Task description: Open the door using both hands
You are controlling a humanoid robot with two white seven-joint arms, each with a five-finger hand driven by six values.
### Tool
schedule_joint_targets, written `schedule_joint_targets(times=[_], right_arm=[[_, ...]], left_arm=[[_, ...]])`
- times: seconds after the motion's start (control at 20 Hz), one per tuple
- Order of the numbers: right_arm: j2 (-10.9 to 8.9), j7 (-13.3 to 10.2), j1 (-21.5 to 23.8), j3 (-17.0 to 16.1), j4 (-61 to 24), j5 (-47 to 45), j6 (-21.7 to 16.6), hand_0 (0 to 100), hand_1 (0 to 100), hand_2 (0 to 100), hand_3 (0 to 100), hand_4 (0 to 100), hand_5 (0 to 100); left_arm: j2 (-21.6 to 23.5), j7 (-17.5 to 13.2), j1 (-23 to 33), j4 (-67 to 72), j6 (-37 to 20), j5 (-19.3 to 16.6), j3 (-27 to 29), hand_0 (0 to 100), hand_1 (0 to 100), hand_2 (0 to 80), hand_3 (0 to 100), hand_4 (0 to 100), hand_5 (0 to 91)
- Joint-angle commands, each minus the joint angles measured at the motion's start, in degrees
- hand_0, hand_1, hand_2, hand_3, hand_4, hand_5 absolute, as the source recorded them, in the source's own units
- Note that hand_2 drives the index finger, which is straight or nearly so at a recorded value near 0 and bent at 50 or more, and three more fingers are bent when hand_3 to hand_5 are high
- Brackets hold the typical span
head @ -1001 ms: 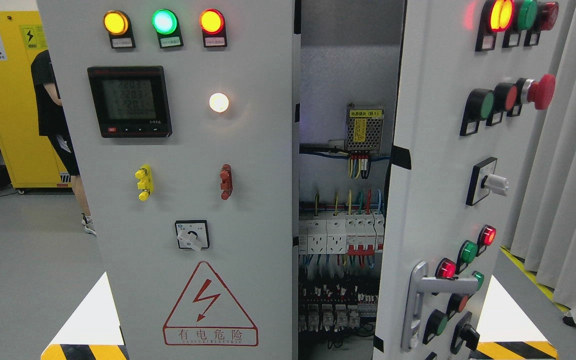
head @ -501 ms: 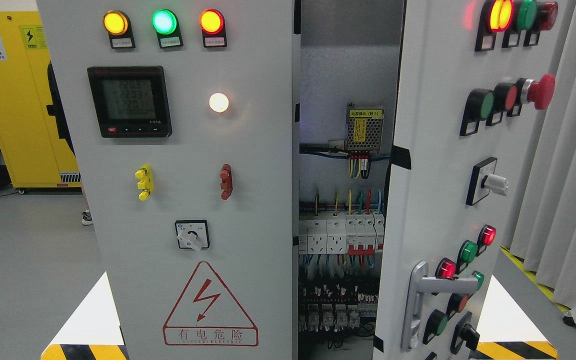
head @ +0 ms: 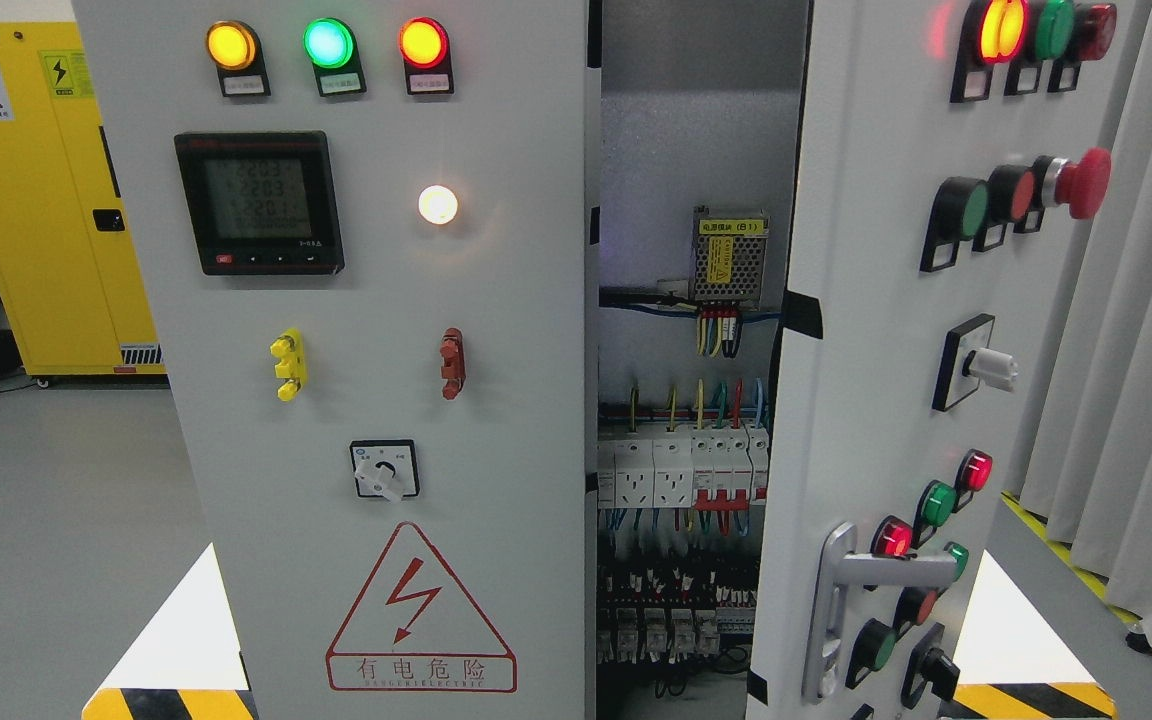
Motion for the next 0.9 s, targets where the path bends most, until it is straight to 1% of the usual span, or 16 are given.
schedule_joint_targets(times=[0.0, 0.05, 0.1, 0.25, 0.4, 0.5, 0.65, 0.75, 0.85], right_arm=[[0.03, 0.0, 1.5, 0.0, 0.0, 0.0, 0.0, 0, 50, 4, 0, 0, 0], [0.03, 0.0, 1.5, 0.0, 0.0, 0.0, 0.0, 0, 50, 4, 0, 0, 0], [0.03, 0.0, 1.5, 0.0, 0.0, 0.0, 0.0, 0, 50, 4, 0, 0, 0], [0.03, 0.0, 1.5, 0.0, 0.0, 0.0, 0.0, 0, 50, 4, 0, 0, 0], [0.03, 0.0, 1.5, 0.0, 0.0, 0.0, 0.0, 0, 50, 4, 0, 0, 0], [0.03, 0.0, 1.5, 0.0, 0.0, 0.0, 0.0, 0, 50, 4, 0, 0, 0], [-0.06, 0.0, 1.5, -0.1, 0.0, 0.0, 0.0, 0, 50, 4, 0, 0, 0], [-0.06, 0.0, 1.6, -0.1, 0.0, 0.0, 0.0, 0, 50, 4, 0, 0, 0], [-0.06, 0.0, 1.7, -0.1, 0.0, 0.0, 0.0, 0, 50, 4, 0, 0, 0]], left_arm=[[6.0, -1.6, 0.4, -21.0, 6.3, 3.6, -6.8, 12, 56, 0.0, 0, 0, 0.0], [6.4, -2.8, 0.5, -23.7, 8.2, 5.1, -7.1, 12, 56, 0.0, 0, 0, 0.0], [7.2, -3.8, 0.6, -26.9, 10.4, 7.8, -7.7, 12, 56, 0.0, 0, 0, 0.0], [9.8, -4.2, 0.7, -36.8, 17.4, 14.9, -8.9, 12, 56, 0.0, 0, 0, 0.0], [11.6, -4.3, 0.7, -46.4, 23.8, 20.2, -8.9, 12, 56, 0.0, 0, 0, 0.0], [12.5, -5.1, 0.6, -52.0, 27.5, 23.0, -8.9, 12, 56, 0.0, 0, 0, 0.0], [12.6, -7.9, 0.5, -58.8, 31.8, 25.7, -8.8, 12, 56, 0.0, 0, 0, 0.0], [12.8, -8.2, 0.1, -62.0, 34.0, 27.8, -8.5, 12, 56, 0.0, 0, 0, 0.0], [13.2, -8.2, -0.5, -65.4, 36.7, 30.7, -7.4, 12, 56, 0.0, 0, 0, 0.0]])
